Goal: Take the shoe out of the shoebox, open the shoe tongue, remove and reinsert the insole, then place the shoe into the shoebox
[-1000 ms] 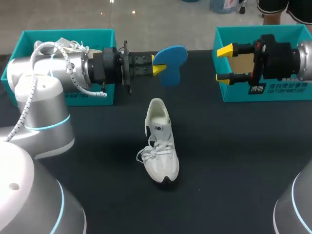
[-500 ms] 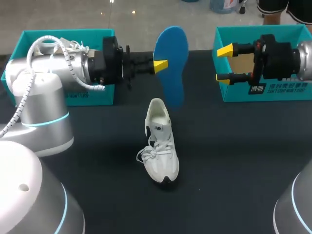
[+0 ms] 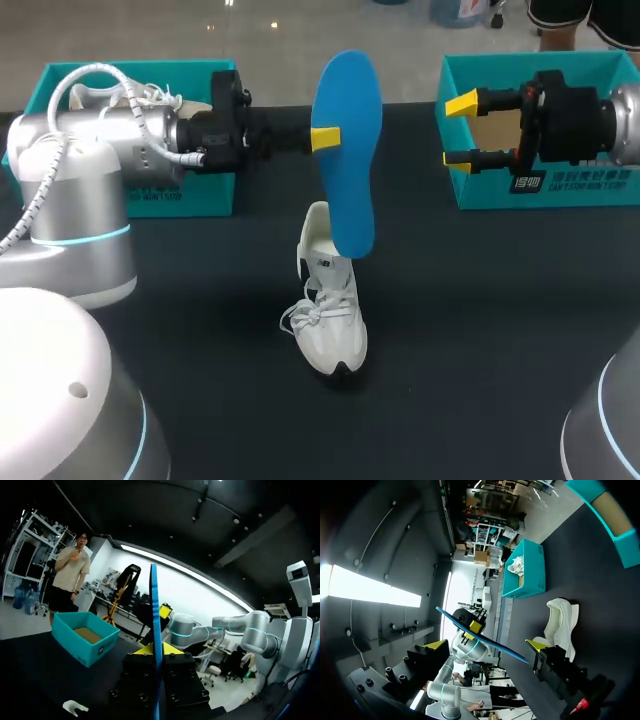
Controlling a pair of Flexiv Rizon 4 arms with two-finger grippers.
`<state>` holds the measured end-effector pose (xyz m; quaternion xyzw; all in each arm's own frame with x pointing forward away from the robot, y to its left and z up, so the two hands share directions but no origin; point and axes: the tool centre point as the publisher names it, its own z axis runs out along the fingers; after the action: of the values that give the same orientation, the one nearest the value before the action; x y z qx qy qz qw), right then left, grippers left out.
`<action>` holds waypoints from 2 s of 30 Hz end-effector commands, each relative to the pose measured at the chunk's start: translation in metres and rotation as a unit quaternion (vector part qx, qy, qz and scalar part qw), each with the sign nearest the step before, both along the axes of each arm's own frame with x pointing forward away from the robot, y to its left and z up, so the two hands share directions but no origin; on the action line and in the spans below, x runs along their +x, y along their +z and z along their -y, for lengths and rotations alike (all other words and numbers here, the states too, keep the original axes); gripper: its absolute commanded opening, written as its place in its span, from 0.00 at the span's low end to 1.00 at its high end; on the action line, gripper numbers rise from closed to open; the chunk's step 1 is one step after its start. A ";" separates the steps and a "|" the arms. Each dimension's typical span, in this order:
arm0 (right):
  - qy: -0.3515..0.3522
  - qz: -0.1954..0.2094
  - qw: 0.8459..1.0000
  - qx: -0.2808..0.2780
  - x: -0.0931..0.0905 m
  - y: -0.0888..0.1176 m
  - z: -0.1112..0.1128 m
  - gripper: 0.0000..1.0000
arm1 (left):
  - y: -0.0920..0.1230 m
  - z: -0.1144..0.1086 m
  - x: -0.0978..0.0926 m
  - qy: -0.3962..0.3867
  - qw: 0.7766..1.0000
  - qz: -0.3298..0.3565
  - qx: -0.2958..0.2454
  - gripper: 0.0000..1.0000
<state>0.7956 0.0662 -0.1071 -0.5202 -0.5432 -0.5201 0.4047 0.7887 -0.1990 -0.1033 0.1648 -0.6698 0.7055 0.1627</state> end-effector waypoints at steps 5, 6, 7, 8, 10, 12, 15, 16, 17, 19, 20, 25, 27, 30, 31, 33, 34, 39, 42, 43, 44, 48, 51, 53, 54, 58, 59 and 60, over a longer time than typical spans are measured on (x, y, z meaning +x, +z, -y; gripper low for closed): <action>-0.001 0.000 1.000 0.000 0.000 0.000 -0.001 1.00 | 0.002 0.000 0.004 -0.052 0.950 -0.308 0.014 0.00; -0.001 0.000 1.000 0.000 0.000 0.000 -0.001 1.00 | 0.002 0.000 0.004 -0.052 0.950 -0.308 0.014 0.00; -0.001 0.000 1.000 0.000 0.000 0.000 -0.001 1.00 | 0.002 0.000 0.004 -0.052 0.950 -0.308 0.014 0.00; -0.001 0.000 1.000 0.000 0.000 0.000 -0.001 1.00 | -0.002 0.003 0.005 -0.071 0.925 -0.372 0.043 0.00; -0.001 0.000 1.000 0.000 0.000 0.000 -0.001 1.00 | -0.004 0.002 0.003 -0.072 0.910 -0.408 0.025 0.00; -0.001 0.000 1.000 0.000 0.000 0.000 -0.001 1.00 | -0.004 0.003 0.002 -0.085 0.892 -0.444 -0.001 0.00; -0.001 0.000 1.000 0.000 0.000 0.000 -0.001 1.00 | -0.005 0.002 0.003 -0.093 0.872 -0.480 -0.013 0.00; -0.001 0.000 1.000 0.000 0.000 0.000 -0.001 1.00 | -0.006 0.002 0.004 -0.091 0.870 -0.485 -0.011 0.00; -0.001 0.000 1.000 0.000 0.000 0.000 -0.001 1.00 | -0.007 0.002 0.005 -0.089 0.865 -0.493 -0.024 0.00; -0.001 0.000 1.000 0.000 0.000 0.000 -0.001 1.00 | -0.010 0.001 0.006 -0.091 0.859 -0.503 -0.031 0.00; -0.001 0.000 1.000 0.000 0.000 0.000 -0.001 1.00 | -0.011 0.000 0.006 -0.090 0.858 -0.505 -0.030 0.00; -0.001 0.000 1.000 0.000 0.000 0.000 -0.001 1.00 | -0.013 0.002 0.005 -0.097 0.855 -0.508 -0.030 0.00; -0.001 0.000 1.000 0.000 0.000 0.000 -0.001 1.00 | -0.015 0.002 0.006 -0.098 0.855 -0.508 -0.027 0.00; 0.022 0.026 0.991 -0.127 0.004 0.026 -0.005 1.00 | -0.015 0.002 0.006 -0.101 0.856 -0.506 -0.028 0.00; 0.023 0.032 0.985 -0.171 0.004 0.031 -0.006 1.00 | -0.015 0.002 0.007 -0.102 0.857 -0.505 -0.028 0.00; 0.018 0.038 0.974 -0.221 0.004 0.040 -0.008 1.00 | -0.016 0.003 0.007 -0.102 0.859 -0.501 -0.028 0.00; 0.017 0.041 0.971 -0.233 0.004 0.044 -0.009 1.00 | -0.017 0.003 0.007 -0.101 0.861 -0.498 -0.028 0.00; 0.036 0.027 0.952 -0.304 0.001 0.051 -0.014 1.00 | -0.020 0.004 0.006 -0.101 0.862 -0.495 -0.026 0.00; 0.041 0.017 0.939 -0.342 -0.001 0.054 -0.017 1.00 | -0.021 0.004 0.006 -0.100 0.866 -0.489 -0.026 0.00; 0.039 0.014 0.935 -0.352 -0.001 0.056 -0.017 1.00 | -0.021 0.004 0.006 -0.099 0.867 -0.487 -0.025 0.00; 0.037 0.007 0.927 -0.373 -0.002 0.057 -0.017 1.00 | -0.021 0.004 0.006 -0.098 0.871 -0.480 -0.026 0.00; 0.034 0.012 0.904 -0.425 -0.004 0.065 -0.021 1.00 | -0.019 0.004 0.007 -0.095 0.877 -0.469 -0.029 0.00; 0.028 0.014 0.892 -0.451 -0.006 0.069 -0.026 1.00 | -0.017 0.004 0.007 -0.096 0.878 -0.468 -0.030 0.00; 0.025 0.016 0.874 -0.486 -0.008 0.071 -0.029 1.00 | -0.017 0.005 0.008 -0.096 0.879 -0.467 -0.029 0.00; 0.024 0.018 0.872 -0.489 -0.009 0.073 -0.031 1.00 | -0.017 0.005 0.008 -0.096 0.879 -0.466 -0.027 0.00; 0.020 0.024 0.848 -0.529 -0.010 0.077 -0.034 1.00 | -0.017 0.005 0.010 -0.095 0.879 -0.466 -0.025 0.00; 0.020 0.028 0.840 -0.541 -0.011 0.078 -0.036 1.00 | -0.018 0.005 0.010 -0.095 0.879 -0.466 -0.025 0.00; 0.019 0.031 0.836 -0.547 -0.012 0.079 -0.037 1.00 | -0.018 0.005 0.010 -0.095 0.879 -0.467 -0.024 0.00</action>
<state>0.7810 0.0977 -0.0348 -0.5968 -0.7307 -0.2724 0.1889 0.7985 -0.2038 -0.1213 0.4066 -0.5095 0.5458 0.5264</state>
